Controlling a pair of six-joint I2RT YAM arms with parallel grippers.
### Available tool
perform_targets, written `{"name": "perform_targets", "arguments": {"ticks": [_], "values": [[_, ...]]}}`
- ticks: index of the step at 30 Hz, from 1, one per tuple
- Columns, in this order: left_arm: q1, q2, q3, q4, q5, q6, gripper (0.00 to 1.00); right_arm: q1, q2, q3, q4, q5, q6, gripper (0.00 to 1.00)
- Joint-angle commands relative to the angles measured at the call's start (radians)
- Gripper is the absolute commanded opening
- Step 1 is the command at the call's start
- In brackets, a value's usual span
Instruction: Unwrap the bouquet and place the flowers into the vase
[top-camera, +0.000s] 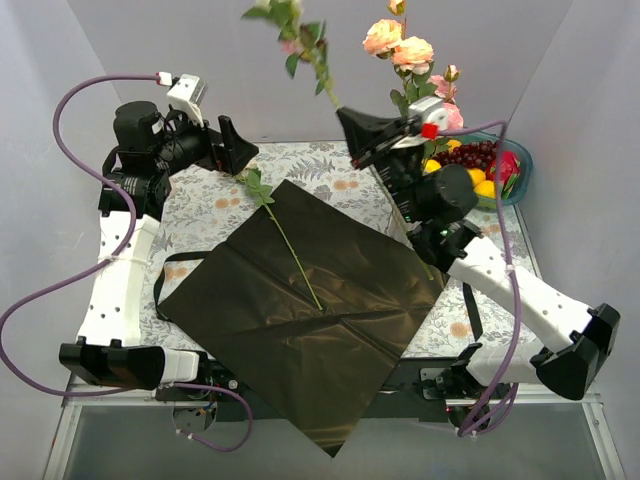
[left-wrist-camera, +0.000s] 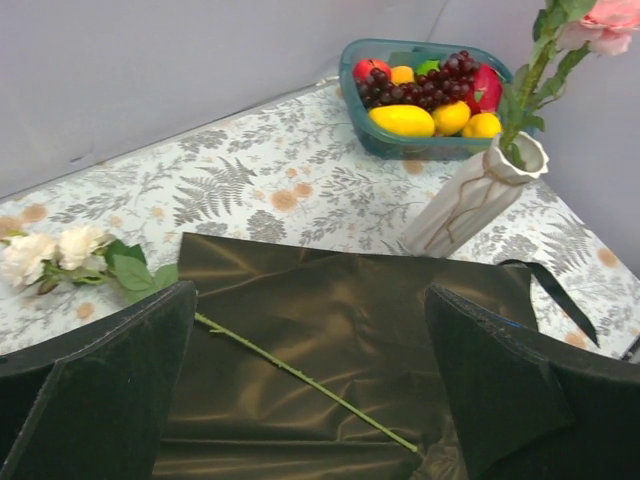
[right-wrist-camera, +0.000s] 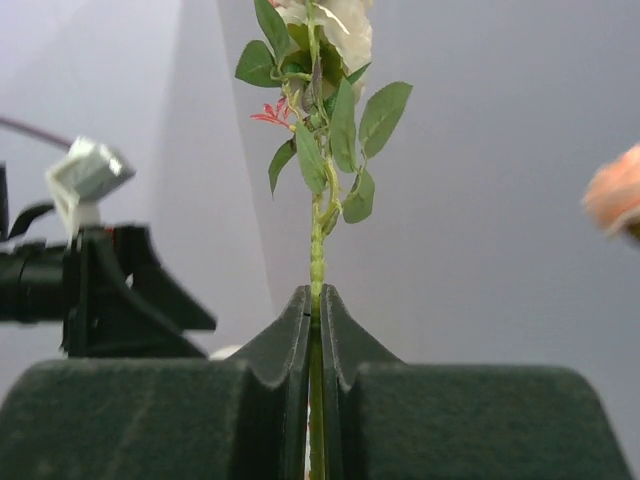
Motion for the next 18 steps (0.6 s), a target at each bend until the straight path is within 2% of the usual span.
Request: {"name": "perform_targets", "arguments": {"ticks": [1, 6, 18], "values": [[-0.015, 0.021, 0.004, 0.062, 0.102, -0.063, 0.98, 0.057, 0.049, -0.082, 0.106, -0.062, 0.117, 0.01], [-0.047, 0.079, 0.081, 0.064, 0.106, -0.109, 0.98, 0.139, 0.154, -0.039, 0.163, -0.031, 0.114, 0.01], [-0.067, 0.021, -0.002, 0.102, 0.047, -0.092, 0.98, 0.182, 0.24, 0.018, 0.229, 0.012, 0.174, 0.01]]}}
